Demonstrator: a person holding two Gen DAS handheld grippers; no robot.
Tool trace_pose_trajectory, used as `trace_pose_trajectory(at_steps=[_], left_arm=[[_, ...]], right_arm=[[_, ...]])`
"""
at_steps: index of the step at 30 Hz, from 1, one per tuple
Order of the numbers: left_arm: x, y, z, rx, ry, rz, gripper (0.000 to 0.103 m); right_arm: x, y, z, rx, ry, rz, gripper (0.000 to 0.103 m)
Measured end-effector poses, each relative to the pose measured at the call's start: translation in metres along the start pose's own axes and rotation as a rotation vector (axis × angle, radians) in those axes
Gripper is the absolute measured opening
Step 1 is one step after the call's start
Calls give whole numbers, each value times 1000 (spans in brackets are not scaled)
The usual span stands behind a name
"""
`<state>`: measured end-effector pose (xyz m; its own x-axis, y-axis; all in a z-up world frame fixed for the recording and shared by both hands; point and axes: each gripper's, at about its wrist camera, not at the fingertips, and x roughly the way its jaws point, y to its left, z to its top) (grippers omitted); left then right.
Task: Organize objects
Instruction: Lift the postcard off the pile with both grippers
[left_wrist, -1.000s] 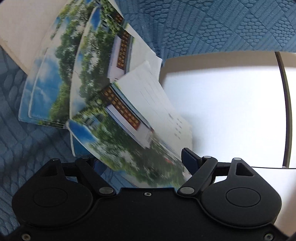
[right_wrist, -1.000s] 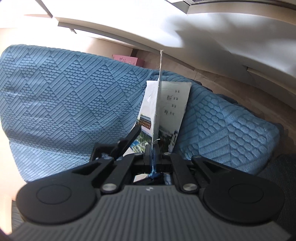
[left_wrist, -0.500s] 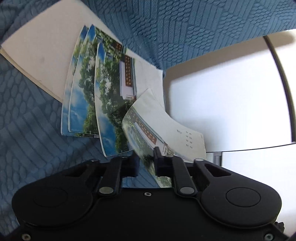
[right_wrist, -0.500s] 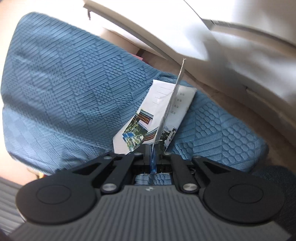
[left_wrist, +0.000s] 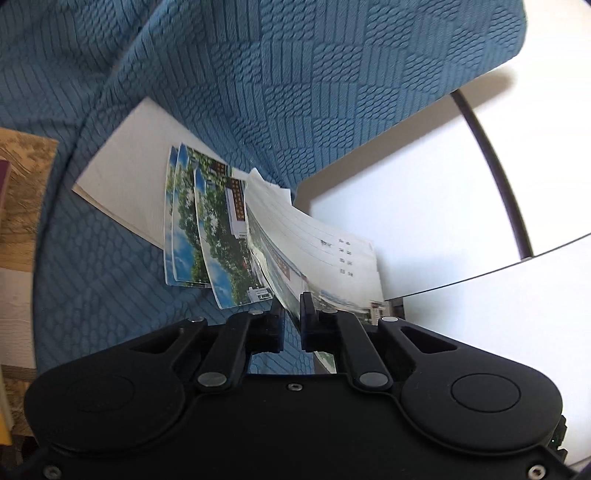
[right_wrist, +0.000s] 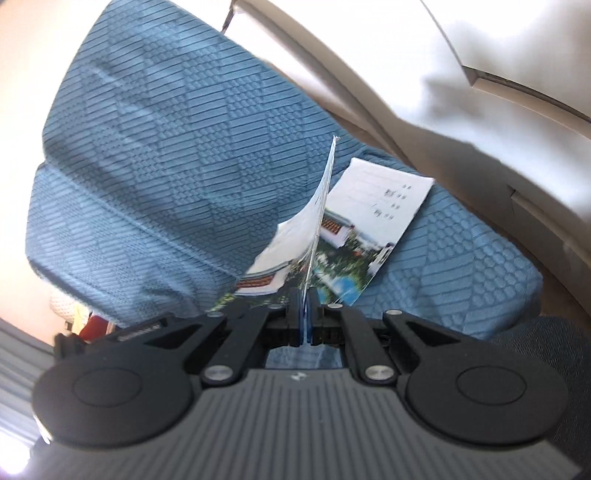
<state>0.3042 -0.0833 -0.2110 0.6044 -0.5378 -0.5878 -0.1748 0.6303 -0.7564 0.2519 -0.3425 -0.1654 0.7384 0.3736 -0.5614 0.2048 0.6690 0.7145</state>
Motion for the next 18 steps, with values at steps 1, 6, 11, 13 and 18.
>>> trace_pose_trajectory(at_steps=[1, 6, 11, 13, 18], left_arm=[[-11, -2, -1, 8, -6, -3, 6], [-57, -8, -2, 22, -55, -20, 6], [-98, -9, 4, 8, -106, -55, 6], [-113, -10, 8, 10, -129, -65, 6], [-149, -14, 20, 29, -183, -74, 6]], right_arm=[[-2, 4, -2, -6, 3, 8, 5], [-7, 29, -7, -30, 19, 39, 4], [-14, 62, -8, -65, 17, 75, 5], [-14, 75, -8, -79, 16, 82, 5], [-11, 105, -9, -100, 23, 104, 4]])
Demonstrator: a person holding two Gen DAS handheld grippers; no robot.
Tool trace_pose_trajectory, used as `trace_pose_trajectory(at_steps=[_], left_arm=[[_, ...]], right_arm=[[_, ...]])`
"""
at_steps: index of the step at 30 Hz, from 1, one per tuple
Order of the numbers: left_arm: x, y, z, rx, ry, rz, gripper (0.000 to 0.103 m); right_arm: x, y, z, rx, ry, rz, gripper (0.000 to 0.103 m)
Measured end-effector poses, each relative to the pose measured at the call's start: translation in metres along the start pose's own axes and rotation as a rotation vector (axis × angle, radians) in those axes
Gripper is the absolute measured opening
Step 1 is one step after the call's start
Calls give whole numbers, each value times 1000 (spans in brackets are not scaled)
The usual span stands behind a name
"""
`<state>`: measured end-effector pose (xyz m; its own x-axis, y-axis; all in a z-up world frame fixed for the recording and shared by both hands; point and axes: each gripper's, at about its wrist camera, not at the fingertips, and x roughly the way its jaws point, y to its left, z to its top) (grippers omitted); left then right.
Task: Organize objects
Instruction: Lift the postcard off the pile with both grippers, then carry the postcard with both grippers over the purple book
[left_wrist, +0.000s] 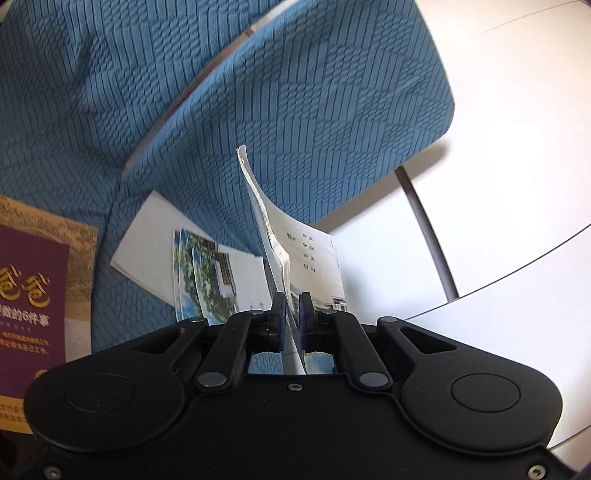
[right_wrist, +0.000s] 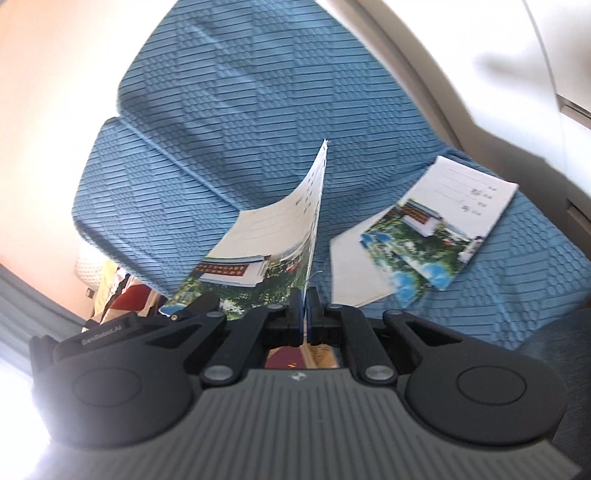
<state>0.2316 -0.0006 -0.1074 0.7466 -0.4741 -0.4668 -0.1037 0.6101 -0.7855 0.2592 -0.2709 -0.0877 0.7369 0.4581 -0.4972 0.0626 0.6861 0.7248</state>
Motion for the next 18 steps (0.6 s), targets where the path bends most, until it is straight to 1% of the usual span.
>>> trace_pose_trajectory(at_steps=[8, 12, 15, 18], left_arm=[[-58, 7, 21, -1, -88, -16, 6], [-87, 13, 26, 19, -136, -15, 6], [-105, 24, 28, -6, -163, -26, 6], [-120, 38, 26, -27, -184, -19, 6]], right_arm=[[10, 46, 0, -80, 17, 57, 4], [18, 66, -7, -106, 44, 86, 4], [26, 79, -14, -122, 66, 103, 4], [33, 87, -21, -126, 89, 120, 5]])
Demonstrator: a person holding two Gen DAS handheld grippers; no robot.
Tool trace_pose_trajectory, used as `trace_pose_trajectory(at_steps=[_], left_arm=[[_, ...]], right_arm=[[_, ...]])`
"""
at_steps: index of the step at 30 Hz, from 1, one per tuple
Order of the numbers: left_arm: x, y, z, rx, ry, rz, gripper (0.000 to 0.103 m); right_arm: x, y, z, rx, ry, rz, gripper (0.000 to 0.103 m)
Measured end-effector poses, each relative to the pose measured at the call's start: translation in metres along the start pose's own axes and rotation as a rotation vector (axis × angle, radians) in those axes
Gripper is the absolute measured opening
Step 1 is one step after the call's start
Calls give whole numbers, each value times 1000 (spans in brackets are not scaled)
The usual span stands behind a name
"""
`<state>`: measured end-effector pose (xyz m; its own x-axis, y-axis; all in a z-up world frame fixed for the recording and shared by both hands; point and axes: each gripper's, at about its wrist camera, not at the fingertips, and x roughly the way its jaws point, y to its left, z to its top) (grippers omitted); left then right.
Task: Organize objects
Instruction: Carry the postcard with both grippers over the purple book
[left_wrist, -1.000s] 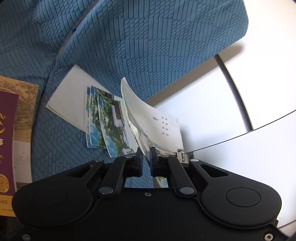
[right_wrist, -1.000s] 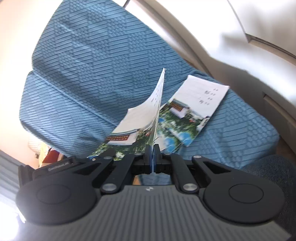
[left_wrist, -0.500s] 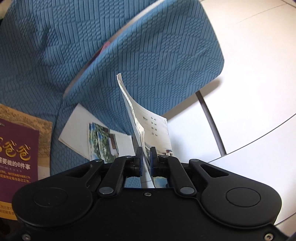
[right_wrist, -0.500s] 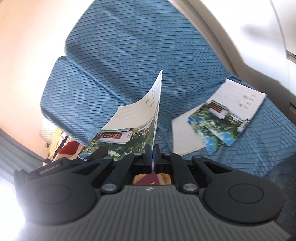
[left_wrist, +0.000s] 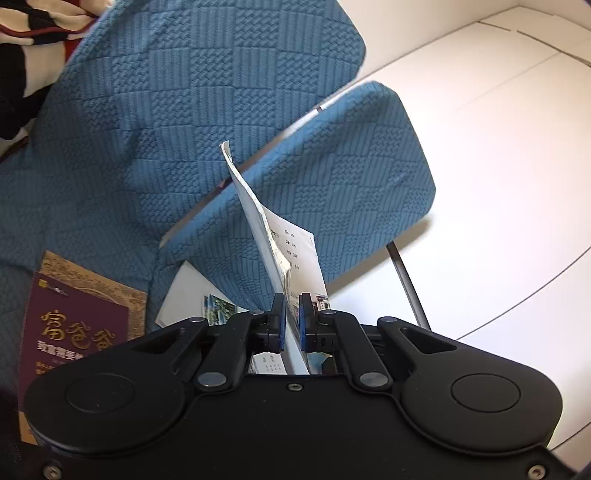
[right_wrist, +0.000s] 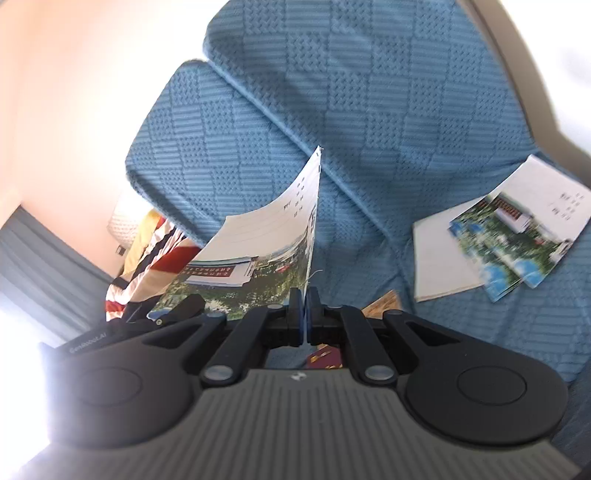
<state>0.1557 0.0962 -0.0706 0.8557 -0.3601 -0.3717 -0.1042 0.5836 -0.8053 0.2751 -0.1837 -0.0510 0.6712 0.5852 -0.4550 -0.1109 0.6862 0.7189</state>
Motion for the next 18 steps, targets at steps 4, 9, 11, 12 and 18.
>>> trace_pose_trajectory(at_steps=[4, 9, 11, 12, 18], left_arm=[[-18, 17, -2, -11, -22, 24, 6], [-30, 44, -7, -33, -28, 60, 6], [-33, 55, -10, -45, -27, 79, 6], [-34, 61, -11, -54, -26, 84, 6], [-38, 97, -21, -91, -6, 134, 6]], right_arm=[[13, 9, -10, -31, 29, 19, 5], [31, 9, -24, -34, 85, 28, 5], [38, 9, -30, -35, 103, 30, 5], [42, 9, -33, -37, 111, 29, 5], [60, 3, -51, -47, 151, 20, 4]])
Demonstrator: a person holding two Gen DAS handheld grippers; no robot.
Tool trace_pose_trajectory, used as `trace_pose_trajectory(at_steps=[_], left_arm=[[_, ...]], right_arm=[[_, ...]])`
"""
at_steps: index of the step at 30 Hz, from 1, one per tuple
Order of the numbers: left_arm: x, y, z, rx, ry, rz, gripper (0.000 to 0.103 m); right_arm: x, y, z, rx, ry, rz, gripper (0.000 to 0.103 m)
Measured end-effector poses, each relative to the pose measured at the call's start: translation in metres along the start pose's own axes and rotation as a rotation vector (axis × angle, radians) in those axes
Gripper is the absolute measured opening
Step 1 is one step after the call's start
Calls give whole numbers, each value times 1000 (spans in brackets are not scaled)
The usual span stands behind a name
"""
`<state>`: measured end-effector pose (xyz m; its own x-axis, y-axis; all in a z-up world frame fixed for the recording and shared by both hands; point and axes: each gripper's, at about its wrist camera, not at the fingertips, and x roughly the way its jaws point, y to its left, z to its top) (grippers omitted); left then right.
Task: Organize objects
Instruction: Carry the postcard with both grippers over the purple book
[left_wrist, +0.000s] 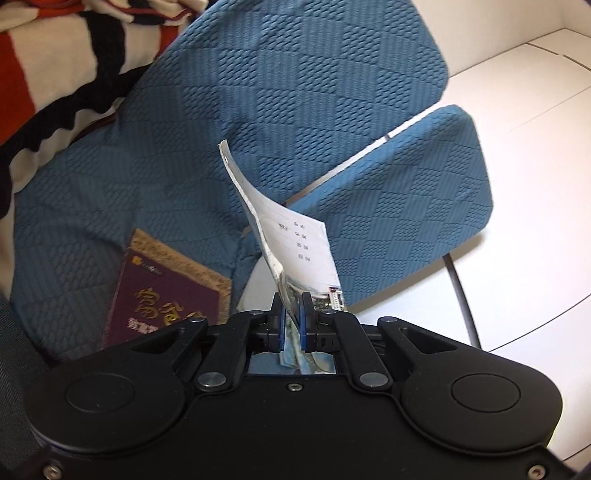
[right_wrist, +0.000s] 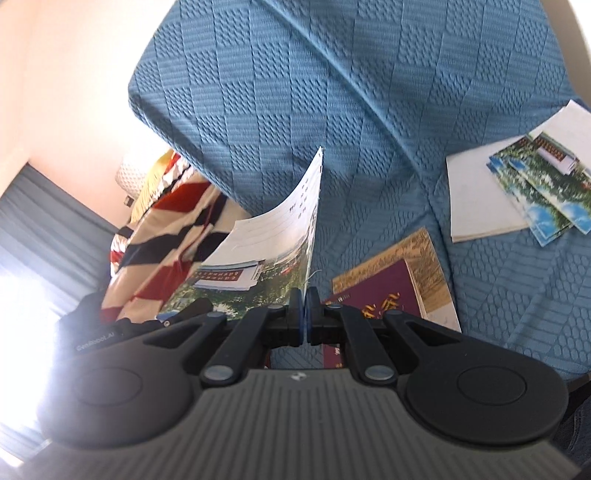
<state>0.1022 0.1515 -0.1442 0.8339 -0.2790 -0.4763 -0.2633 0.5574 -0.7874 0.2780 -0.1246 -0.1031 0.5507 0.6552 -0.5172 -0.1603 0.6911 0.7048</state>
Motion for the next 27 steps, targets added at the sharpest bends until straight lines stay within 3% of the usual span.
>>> trace_pose_trajectory(at_steps=[12, 16, 27], left_arm=[[38, 63, -20, -95, 89, 119, 7], [53, 83, -31, -168, 124, 145, 7], [68, 95, -58, -165, 186, 213, 7]], right_arm=[[41, -28, -24, -27, 85, -79, 5], [51, -46, -34, -17, 109, -120, 5], [56, -71, -56, 23, 121, -167, 5]])
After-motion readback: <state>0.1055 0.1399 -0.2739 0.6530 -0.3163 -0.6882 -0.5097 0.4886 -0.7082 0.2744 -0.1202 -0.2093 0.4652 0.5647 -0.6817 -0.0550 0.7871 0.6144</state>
